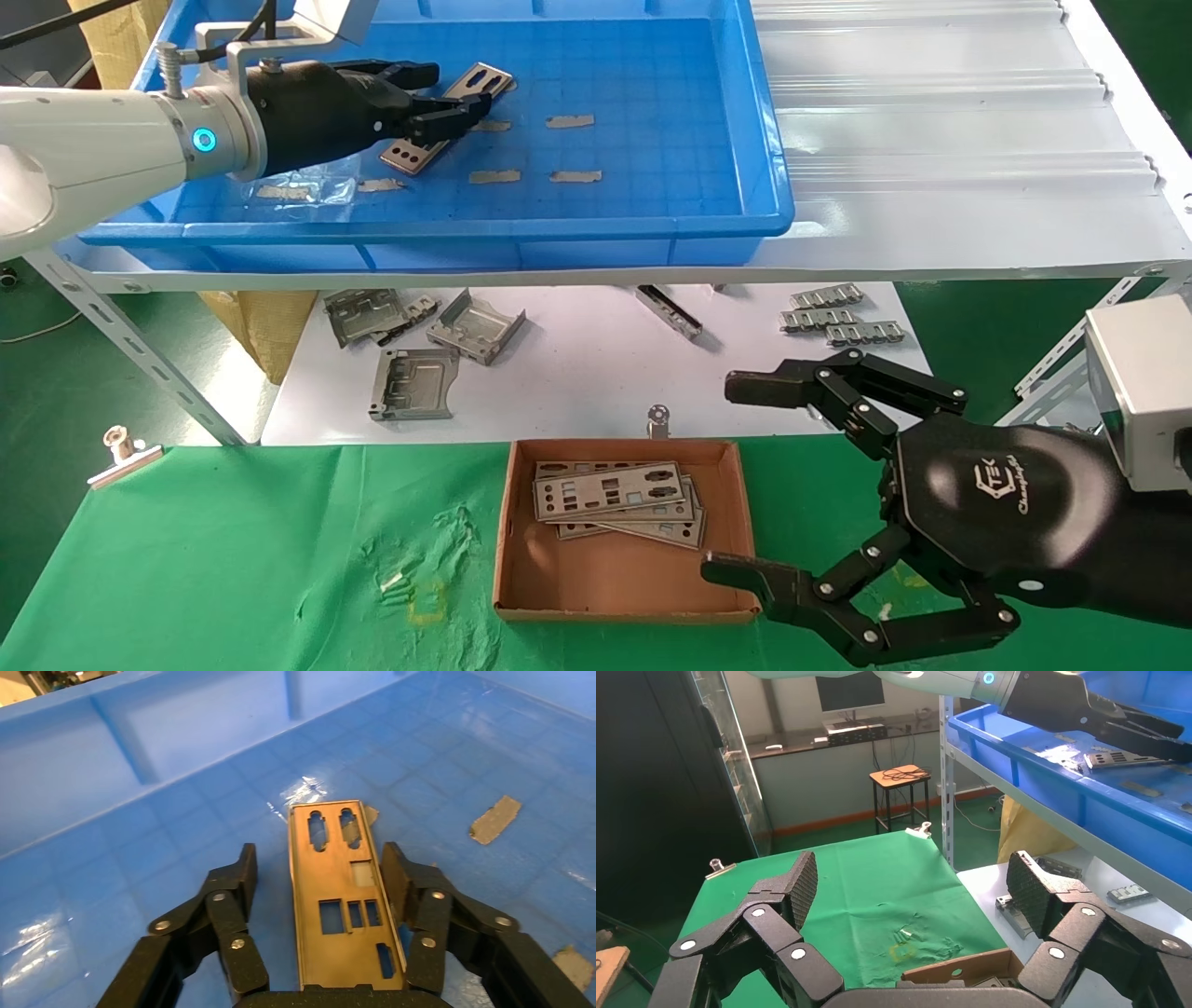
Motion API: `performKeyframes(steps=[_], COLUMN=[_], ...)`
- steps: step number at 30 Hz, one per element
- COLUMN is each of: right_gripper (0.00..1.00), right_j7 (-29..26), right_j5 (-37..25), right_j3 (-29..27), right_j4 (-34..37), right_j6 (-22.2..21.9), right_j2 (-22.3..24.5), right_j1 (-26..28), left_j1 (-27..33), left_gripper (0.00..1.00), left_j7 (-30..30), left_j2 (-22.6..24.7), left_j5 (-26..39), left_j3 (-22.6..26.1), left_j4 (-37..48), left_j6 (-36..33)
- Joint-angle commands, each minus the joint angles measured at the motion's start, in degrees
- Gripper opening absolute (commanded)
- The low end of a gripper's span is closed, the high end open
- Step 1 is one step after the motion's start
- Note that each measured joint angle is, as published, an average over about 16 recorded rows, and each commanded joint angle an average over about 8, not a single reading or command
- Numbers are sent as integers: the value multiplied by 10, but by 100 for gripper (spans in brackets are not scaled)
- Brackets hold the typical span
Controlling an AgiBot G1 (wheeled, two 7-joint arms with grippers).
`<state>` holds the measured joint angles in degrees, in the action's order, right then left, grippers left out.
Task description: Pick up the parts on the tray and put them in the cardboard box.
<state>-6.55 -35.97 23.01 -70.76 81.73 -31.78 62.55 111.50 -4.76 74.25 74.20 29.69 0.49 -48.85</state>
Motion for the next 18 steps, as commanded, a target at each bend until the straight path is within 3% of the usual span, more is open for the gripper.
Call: performKeyframes(steps=[1, 18], right_gripper=[100, 100], right_j7=[0, 0], right_j5=[0, 0], right_j3=[0, 0], right_j4=[0, 0], right_j6=[0, 0], right_j2=[0, 0], right_j1=[0, 0], left_j1=[-1, 13], left_gripper=[0, 0], left_j7=[0, -6], left_j2=[0, -7], left_j5=[1, -4], left_j3=[1, -3], left_j4=[-2, -15], left_j6=[-2, -20])
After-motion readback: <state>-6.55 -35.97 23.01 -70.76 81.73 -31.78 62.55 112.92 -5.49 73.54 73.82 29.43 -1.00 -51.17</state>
